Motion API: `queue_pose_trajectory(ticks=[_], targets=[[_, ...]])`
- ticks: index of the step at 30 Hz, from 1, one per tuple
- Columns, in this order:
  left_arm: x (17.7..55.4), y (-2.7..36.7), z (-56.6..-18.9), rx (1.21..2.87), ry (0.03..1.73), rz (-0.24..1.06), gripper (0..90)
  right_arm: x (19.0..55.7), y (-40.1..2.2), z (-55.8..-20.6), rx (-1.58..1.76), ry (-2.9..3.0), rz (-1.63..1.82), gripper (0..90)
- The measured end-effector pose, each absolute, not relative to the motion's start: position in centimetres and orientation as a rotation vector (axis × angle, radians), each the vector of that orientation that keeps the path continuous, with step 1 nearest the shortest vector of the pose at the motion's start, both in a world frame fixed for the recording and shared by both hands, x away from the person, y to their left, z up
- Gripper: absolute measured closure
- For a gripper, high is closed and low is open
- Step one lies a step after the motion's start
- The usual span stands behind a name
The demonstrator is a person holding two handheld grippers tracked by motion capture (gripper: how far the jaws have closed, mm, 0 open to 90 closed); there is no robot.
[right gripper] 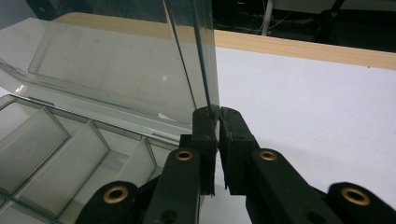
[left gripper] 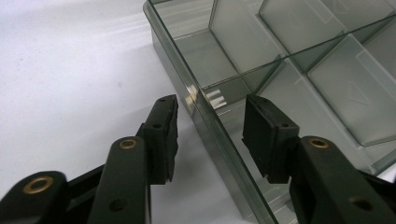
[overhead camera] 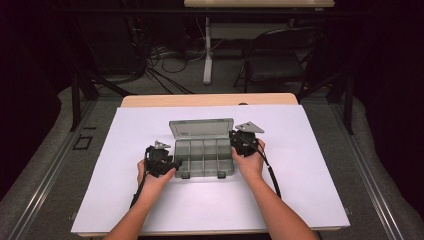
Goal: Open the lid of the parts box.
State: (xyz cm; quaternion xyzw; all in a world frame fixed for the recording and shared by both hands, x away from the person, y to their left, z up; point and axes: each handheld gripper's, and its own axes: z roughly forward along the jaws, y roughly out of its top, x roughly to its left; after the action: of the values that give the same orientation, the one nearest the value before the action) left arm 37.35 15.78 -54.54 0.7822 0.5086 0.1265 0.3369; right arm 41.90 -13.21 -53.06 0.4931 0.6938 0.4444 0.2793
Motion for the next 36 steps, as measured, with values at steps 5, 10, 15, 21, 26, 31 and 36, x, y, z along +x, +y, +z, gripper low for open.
queue_pose_trajectory(ticks=[5,10,15,21,26,31,36], targets=[[37.35,15.53,-54.74,2.046,1.320,0.343,59.8,41.89,-13.19,-53.06,1.327,1.859,1.192,85.6],[37.32,15.31,-54.86,2.056,1.319,0.366,63.2,41.90,-13.15,-53.08,1.339,1.850,1.197,85.6],[37.37,15.27,-55.02,2.055,1.332,0.383,67.3,41.92,-13.09,-53.11,1.340,1.843,1.197,85.7],[37.43,15.09,-55.31,2.080,1.331,0.397,68.1,41.91,-12.83,-53.13,1.344,1.823,1.183,86.0],[37.40,14.97,-55.38,2.093,1.330,0.400,67.9,41.96,-12.71,-53.06,1.383,1.809,1.182,86.4],[37.40,14.97,-55.37,2.095,1.331,0.402,68.1,42.16,-12.51,-52.94,1.405,1.798,1.173,86.9],[37.41,14.96,-55.36,2.098,1.330,0.401,68.3,42.39,-12.37,-52.75,1.435,1.796,1.162,87.3]])
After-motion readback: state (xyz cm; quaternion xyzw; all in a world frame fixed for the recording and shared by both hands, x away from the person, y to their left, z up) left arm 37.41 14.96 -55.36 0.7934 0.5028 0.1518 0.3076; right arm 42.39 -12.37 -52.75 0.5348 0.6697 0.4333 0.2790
